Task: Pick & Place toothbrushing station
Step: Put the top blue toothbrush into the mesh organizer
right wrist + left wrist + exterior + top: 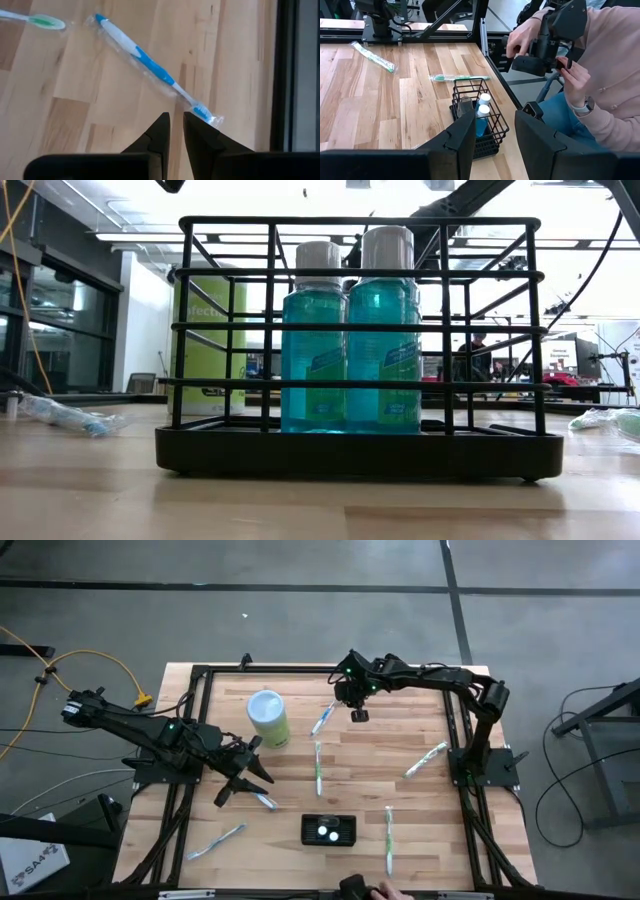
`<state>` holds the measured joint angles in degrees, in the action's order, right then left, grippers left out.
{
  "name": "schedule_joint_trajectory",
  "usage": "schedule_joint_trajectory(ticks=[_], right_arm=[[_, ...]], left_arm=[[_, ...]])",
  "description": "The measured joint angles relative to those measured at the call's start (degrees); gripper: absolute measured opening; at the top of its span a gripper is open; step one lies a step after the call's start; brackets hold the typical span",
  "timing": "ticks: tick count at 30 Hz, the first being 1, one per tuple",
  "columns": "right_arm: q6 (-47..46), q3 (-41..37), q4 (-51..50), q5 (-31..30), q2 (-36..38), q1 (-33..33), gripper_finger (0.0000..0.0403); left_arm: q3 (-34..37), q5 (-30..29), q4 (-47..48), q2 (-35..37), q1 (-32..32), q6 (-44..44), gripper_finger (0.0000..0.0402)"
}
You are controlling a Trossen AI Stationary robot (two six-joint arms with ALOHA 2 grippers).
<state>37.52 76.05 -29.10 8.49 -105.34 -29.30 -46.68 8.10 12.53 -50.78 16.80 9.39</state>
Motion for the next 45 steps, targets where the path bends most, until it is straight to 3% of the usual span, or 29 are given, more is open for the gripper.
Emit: schedule_joint_trajectory(ticks=[12,16,22,36,45], right_arm=[[-1.0,0.0,0.0,1.9,-0.1,1.5,0.0138],[-0.7,0.0,1.1,-0.3,-0.9,2.8,0.0158],[-1.3,-0.1,-0.1,-3.5,-3.1,3.9,0.0154],[-0.5,0.0,-0.1,-3.7,-3.8,4.1,0.0135],[-3.2,0.0,-0.7,-3.6,-3.3,8.2,0.0135]], left_arm=[[0.0,0.0,0.0,0.0,0.0,0.0,0.0133],[0.0,0.0,0.0,0.0,0.0,0.0,0.0133],[0.0,0.0,0.0,0.0,0.0,0.0,0.0133],[0.0,0.0,-1.7,0.0,0.0,0.0,0.0133],[0.0,0.0,-2.4,0.0,0.0,0.0,0.0133]])
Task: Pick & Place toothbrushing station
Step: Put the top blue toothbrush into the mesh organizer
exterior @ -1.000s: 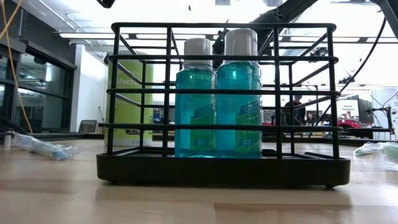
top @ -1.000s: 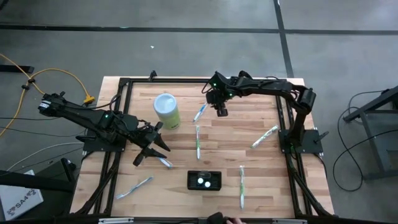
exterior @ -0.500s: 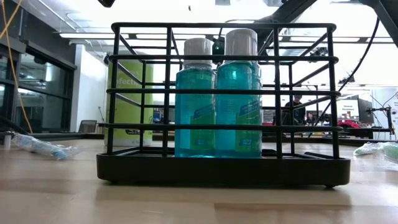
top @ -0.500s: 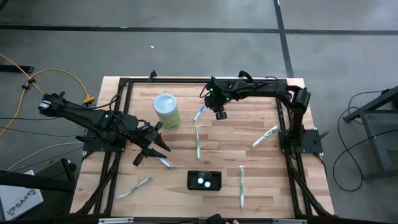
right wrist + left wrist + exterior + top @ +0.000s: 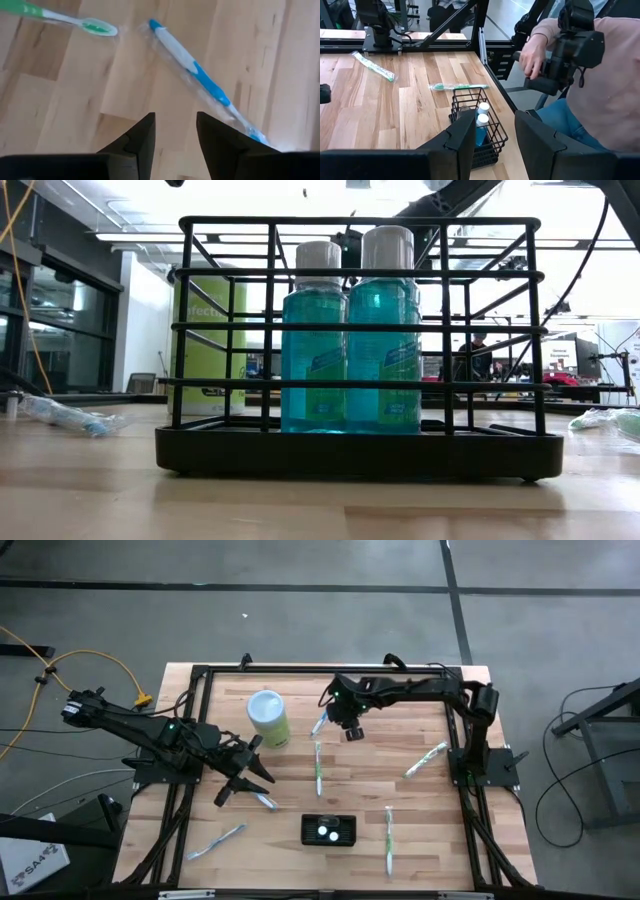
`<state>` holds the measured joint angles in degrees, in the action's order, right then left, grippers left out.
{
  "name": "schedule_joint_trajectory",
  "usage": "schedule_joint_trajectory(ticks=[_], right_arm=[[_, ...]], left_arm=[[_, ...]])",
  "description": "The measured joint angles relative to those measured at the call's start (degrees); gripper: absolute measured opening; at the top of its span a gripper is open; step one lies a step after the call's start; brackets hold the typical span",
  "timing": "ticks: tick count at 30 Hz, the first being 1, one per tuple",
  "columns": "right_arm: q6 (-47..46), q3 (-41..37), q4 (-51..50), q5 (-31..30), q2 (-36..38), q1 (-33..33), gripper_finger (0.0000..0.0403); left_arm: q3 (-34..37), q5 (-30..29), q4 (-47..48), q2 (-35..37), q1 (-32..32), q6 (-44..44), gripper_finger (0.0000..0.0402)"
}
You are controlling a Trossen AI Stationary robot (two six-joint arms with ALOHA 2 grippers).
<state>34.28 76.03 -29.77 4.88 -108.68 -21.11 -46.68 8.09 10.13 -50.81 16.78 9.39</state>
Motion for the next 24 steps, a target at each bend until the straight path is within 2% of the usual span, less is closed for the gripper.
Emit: schedule_joint_trajectory(ticks=[8,24], right_arm=[[0.1,0.0,1.9,0.0,0.0,1.4,0.0135],[-6.0,0.0,2.1,-0.3,0.0,1.1,0.0135]], left_arm=[[0.0,0.0,0.0,0.0,0.0,0.0,0.0133],[0.0,0.0,-0.6,0.0,0.0,0.0,0.0133]])
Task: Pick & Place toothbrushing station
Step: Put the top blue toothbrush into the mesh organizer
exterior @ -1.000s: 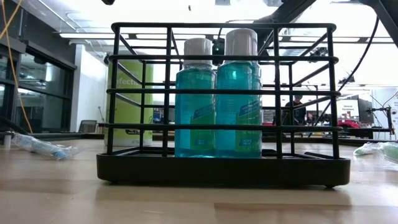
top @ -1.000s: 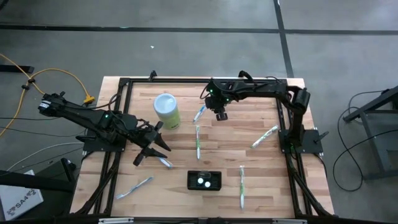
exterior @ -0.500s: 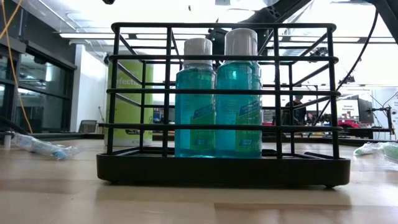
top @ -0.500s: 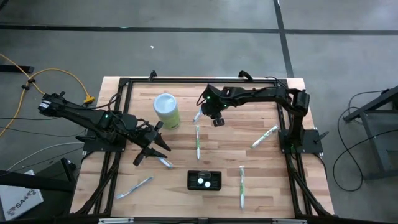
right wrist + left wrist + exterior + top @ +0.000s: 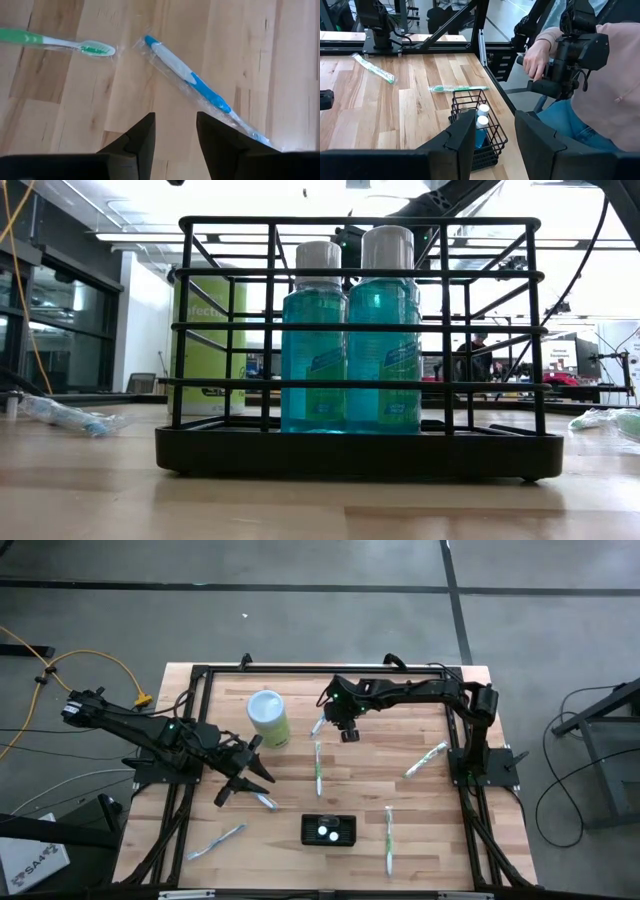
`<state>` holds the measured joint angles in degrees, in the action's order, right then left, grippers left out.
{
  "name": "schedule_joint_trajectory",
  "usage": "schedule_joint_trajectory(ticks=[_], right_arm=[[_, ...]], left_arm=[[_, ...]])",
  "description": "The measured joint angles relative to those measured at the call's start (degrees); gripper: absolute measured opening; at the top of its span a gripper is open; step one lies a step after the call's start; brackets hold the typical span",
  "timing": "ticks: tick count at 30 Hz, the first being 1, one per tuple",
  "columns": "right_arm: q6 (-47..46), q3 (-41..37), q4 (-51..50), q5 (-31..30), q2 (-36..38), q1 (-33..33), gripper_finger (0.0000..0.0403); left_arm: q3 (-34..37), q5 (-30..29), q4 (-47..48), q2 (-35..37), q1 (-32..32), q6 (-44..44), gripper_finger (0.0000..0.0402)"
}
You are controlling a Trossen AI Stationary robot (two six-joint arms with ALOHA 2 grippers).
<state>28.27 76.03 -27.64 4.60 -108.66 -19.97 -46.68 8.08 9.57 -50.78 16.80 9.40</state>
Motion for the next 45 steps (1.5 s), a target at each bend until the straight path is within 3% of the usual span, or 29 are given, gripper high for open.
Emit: schedule_joint_trajectory(ticks=[6,9,11,15,17,20,26,29,33,39,42,45], right_arm=[[0.0,0.0,0.0,0.0,0.0,0.0,0.0135],[-0.1,0.0,-0.1,0.0,0.0,0.1,0.0135],[-0.4,0.0,-0.6,0.0,0.0,0.3,0.0135],[-1.6,0.0,-2.6,0.2,0.0,0.9,0.0135],[-1.7,0.0,-4.1,0.3,0.0,1.3,0.0135],[-1.8,0.0,-5.8,0.2,0.0,1.8,0.0135],[-2.6,0.0,-6.1,0.3,0.0,2.9,0.0135],[-2.6,0.0,-6.3,0.2,0.0,3.2,0.0135],[-3.6,0.0,-7.4,0.1,0.0,3.5,0.0135],[-6.3,0.0,-16.1,-0.7,0.0,3.4,0.0135],[-8.7,0.0,-22.3,-1.1,0.0,3.3,0.0135],[-11.5,0.0,-28.4,-0.3,0.0,2.8,0.0135]], left_arm=[[0.0,-0.5,-2.3,0.0,0.0,0.0,0.0133],[0.0,-4.6,-3.4,0.0,0.0,1.0,0.0133],[0.0,-10.4,-1.8,0.0,-0.1,1.4,0.0133],[0.0,-27.6,5.0,-0.9,-2.9,3.5,0.0133],[0.0,-31.2,8.1,-2.1,-6.1,5.2,0.0133],[0.0,-29.3,7.3,-4.3,-11.7,5.0,0.0133],[-0.9,-13.1,-1.7,-7.7,-22.0,1.3,0.0133],[-4.1,-7.8,-0.7,-9.2,-26.5,0.7,0.0133],[-10.9,-6.7,6.4,-13.1,-31.2,-2.7,0.0133],[-22.9,-4.9,17.3,-25.3,-38.0,-8.3,0.0133],[-26.7,0.1,19.6,-31.3,-41.0,-9.7,0.0133],[-28.9,0.8,19.7,-35.9,-42.9,-9.8,0.0133]])
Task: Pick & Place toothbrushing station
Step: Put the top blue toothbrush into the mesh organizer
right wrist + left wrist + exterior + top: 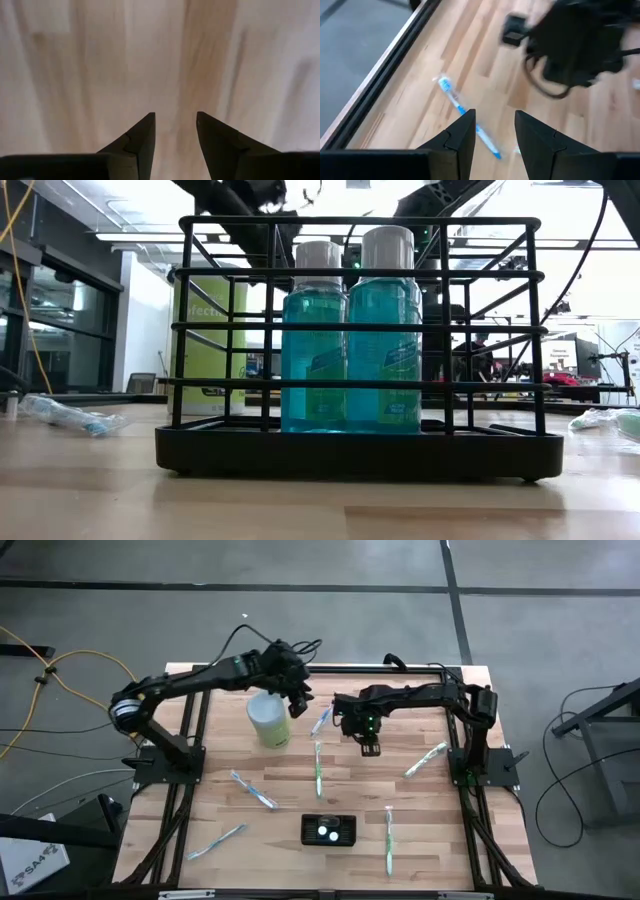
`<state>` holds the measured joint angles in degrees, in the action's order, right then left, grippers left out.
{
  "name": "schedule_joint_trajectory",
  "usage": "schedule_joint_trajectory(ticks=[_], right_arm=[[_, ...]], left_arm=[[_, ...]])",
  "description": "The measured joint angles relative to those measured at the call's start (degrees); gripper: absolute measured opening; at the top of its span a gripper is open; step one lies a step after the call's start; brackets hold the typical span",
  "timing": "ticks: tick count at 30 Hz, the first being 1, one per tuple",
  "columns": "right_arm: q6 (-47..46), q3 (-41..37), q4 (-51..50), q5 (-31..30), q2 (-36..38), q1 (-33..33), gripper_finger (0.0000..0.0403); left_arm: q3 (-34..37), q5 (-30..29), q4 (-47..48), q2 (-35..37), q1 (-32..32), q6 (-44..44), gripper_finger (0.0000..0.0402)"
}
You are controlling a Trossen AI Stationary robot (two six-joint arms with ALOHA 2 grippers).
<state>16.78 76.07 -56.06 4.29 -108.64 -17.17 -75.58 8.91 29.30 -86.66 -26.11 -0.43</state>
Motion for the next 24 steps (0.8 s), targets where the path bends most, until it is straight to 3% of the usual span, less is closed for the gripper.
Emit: schedule_joint_trajectory(ticks=[6,15,24], right_arm=[[-4.2,0.0,-7.8,7.0,0.0,-2.7,0.0135],[-5.5,0.0,-14.3,6.1,0.0,-4.8,0.0135],[-5.1,-0.1,-18.6,4.3,5.4,-8.4,0.0135]], left_arm=[[-4.2,-3.3,0.1,-5.3,-1.3,-0.1,0.0133],[-14.4,-5.0,6.9,-12.7,-1.6,-2.2,0.0133],[-15.2,-3.0,6.0,-19.3,-3.3,-2.3,0.0133]])
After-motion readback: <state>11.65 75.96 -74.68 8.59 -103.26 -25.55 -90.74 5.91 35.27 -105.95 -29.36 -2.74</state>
